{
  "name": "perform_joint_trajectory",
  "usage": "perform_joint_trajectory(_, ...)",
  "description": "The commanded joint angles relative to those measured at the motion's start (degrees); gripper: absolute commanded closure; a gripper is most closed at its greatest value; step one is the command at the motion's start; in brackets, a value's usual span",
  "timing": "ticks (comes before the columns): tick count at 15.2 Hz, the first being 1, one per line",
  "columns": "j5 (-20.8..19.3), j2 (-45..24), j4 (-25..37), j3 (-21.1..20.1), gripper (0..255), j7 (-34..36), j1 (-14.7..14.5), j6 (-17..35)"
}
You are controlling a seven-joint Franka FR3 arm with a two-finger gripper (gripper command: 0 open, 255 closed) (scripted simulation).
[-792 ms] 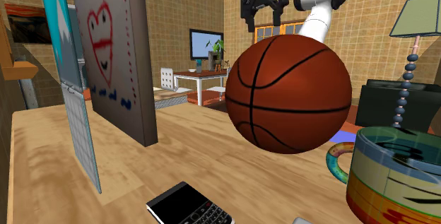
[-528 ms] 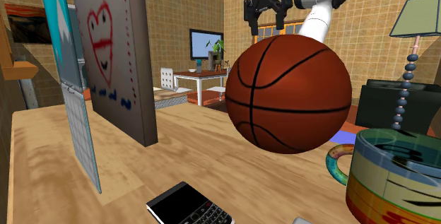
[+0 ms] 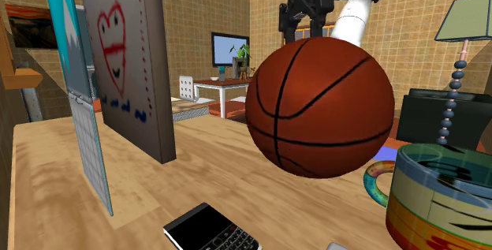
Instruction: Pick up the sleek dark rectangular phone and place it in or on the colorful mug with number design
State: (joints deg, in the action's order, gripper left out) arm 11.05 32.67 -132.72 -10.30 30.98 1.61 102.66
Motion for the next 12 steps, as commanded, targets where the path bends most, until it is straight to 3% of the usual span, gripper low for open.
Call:
perform_joint_trajectory(1,0.6,-4.4,0.0,-2.7,0,5.5,0.4,0.7)
perform_joint_trajectory(7,-0.7,-16.3,4.9,-7.1,0,20.4,1.2,9.5)
perform_joint_trajectory(8,-3.0,-12.2,4.7,-5.7,0,17.4,1.3,26.6)
perform_joint_trajectory(9,-3.0,-12.3,4.7,-5.5,0,17.5,1.2,26.6)
perform_joint_trajectory(12,-6.1,-19.8,9.1,-8.7,0,26.5,3.3,26.8)
